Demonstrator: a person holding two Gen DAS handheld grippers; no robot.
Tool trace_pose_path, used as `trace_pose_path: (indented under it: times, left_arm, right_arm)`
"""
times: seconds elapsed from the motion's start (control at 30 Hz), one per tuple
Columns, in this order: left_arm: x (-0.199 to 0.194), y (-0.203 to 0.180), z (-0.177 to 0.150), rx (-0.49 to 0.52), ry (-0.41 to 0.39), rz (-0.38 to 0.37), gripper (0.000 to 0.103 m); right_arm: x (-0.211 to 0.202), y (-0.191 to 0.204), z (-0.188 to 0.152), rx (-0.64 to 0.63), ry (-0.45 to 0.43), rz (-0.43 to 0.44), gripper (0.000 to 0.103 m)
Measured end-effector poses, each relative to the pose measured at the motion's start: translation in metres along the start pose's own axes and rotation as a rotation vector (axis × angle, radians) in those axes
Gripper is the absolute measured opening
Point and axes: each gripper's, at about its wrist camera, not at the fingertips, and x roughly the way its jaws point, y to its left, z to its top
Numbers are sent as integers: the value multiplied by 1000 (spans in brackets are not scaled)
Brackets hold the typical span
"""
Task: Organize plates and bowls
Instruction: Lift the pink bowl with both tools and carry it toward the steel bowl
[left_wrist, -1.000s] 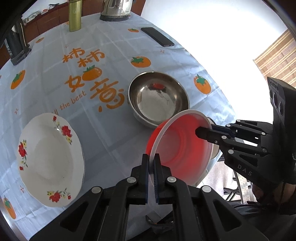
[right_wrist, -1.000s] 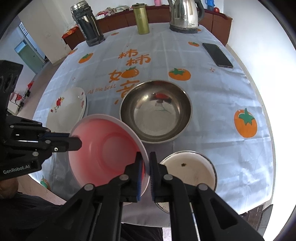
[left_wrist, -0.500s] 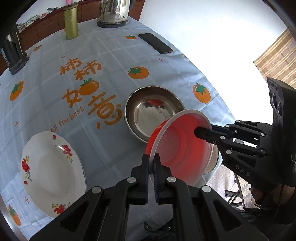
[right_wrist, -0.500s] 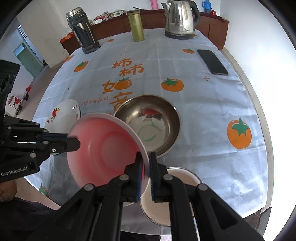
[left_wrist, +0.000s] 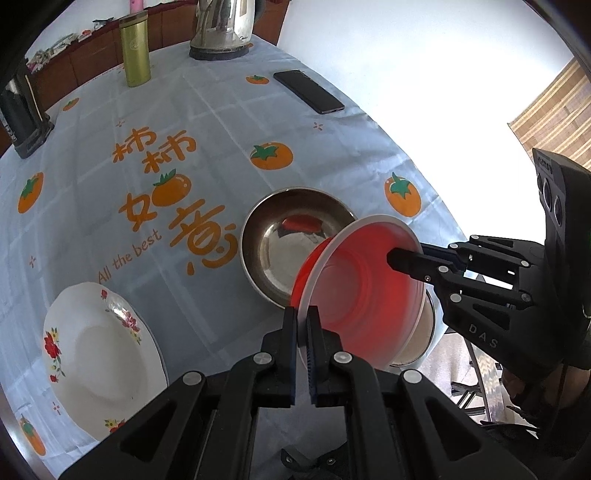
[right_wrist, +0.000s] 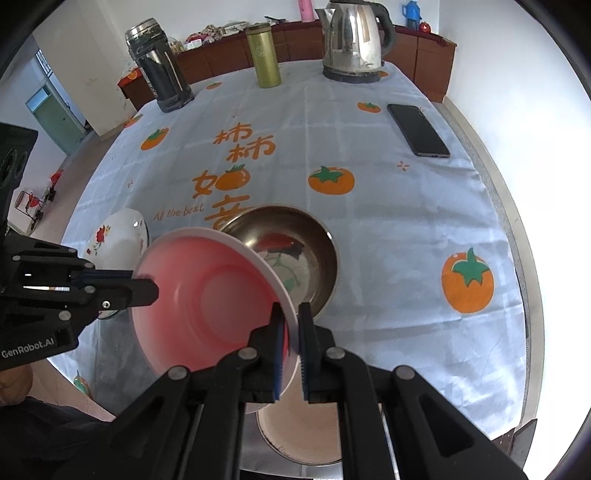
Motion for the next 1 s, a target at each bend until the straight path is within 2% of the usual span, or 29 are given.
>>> trace_pose_path:
  times: [0.63,0.8,0.93,1.0]
  left_arm:
    - [-3,-5,10,-17,-11,18,5]
    - [0,0,14,-52,-2,-14,5]
    - [-8,-1,15,-54,-33,-27,5]
    - [-8,-1,16,-59,-31,-21,5]
  right_arm:
    - [1,-11,7,-3,-17,31,7]
    - [3,-13,11,-7,-18,27,7]
    - [3,-15,10,0,-21,35,8]
    - [3,-19,9,19,-29,51,11]
